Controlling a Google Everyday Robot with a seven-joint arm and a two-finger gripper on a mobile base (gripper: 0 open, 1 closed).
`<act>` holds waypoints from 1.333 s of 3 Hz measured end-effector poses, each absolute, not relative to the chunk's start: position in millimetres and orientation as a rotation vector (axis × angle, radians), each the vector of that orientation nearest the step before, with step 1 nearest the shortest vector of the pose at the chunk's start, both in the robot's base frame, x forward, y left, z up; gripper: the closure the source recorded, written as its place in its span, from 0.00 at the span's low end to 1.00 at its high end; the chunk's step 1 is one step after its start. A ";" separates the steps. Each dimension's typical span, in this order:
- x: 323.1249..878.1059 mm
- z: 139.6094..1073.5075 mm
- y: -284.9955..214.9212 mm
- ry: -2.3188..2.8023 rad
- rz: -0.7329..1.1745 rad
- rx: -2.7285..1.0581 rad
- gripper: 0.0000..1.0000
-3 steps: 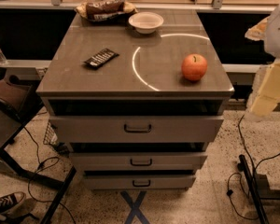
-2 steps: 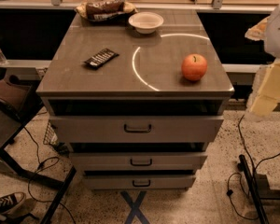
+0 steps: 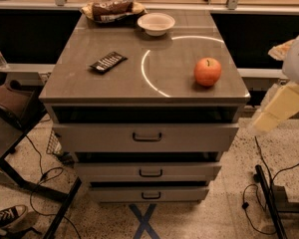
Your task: Move apple near paper bowl
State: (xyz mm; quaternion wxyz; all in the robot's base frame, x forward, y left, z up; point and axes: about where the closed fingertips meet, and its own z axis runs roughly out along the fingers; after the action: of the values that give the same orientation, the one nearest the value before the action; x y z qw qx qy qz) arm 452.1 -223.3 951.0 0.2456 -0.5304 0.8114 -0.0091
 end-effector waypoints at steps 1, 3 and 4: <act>491.8 938.2 -226.8 2.164 0.107 -1.190 0.00; 579.7 957.7 -231.6 1.906 0.149 -0.899 0.00; 614.3 960.1 -230.5 1.772 0.173 -0.792 0.00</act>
Offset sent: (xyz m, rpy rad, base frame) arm 0.1686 -0.0334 0.0313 0.5509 -0.5293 -0.2965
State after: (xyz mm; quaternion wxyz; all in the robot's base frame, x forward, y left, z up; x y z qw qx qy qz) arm 614.3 -230.5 960.1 0.5619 -0.3364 0.7522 0.0733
